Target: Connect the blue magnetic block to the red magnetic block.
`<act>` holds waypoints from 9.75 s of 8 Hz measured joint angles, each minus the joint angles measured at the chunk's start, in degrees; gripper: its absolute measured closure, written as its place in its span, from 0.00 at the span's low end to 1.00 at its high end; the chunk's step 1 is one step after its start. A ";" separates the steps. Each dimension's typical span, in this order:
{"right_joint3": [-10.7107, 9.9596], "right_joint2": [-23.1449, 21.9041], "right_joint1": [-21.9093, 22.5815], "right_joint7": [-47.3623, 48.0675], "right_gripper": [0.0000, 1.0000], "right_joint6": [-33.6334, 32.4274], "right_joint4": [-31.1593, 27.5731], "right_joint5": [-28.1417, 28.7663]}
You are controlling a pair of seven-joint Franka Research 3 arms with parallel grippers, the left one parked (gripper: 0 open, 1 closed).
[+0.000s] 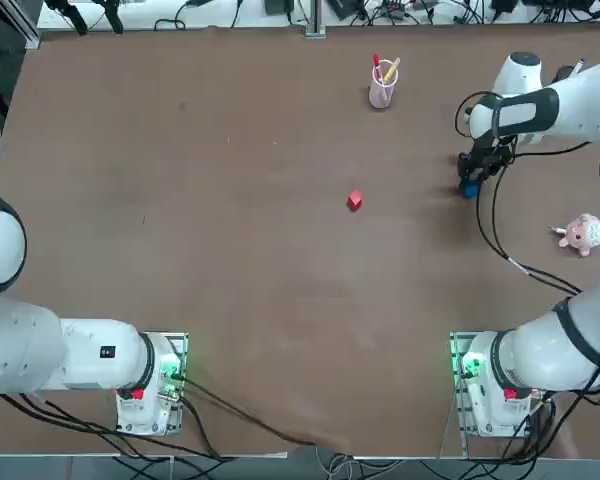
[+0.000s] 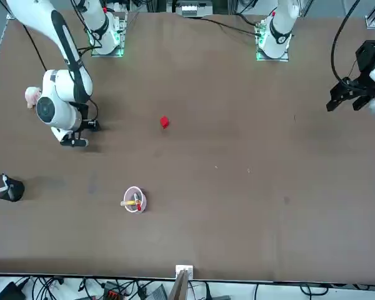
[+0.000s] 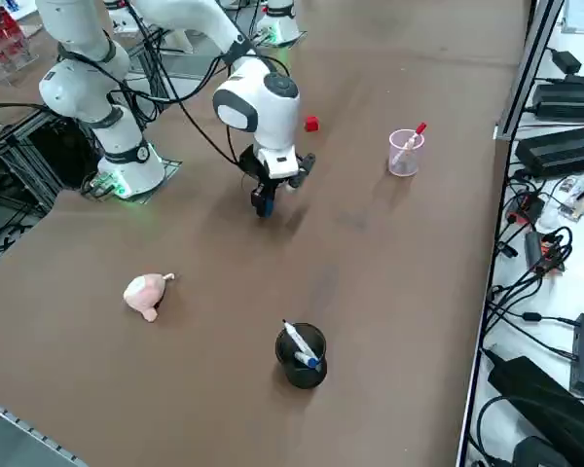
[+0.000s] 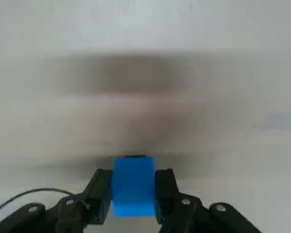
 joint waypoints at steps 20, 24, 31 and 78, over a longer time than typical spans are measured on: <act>-0.27 -11.71 -0.04 -0.09 0.00 -25.81 16.28 -0.01; -0.58 -12.06 -0.87 0.07 0.00 -30.41 18.34 -0.02; -0.53 -12.69 -1.49 0.07 0.00 -32.18 22.70 -0.01; 0.27 1.90 28.79 53.55 0.53 -13.86 20.16 4.24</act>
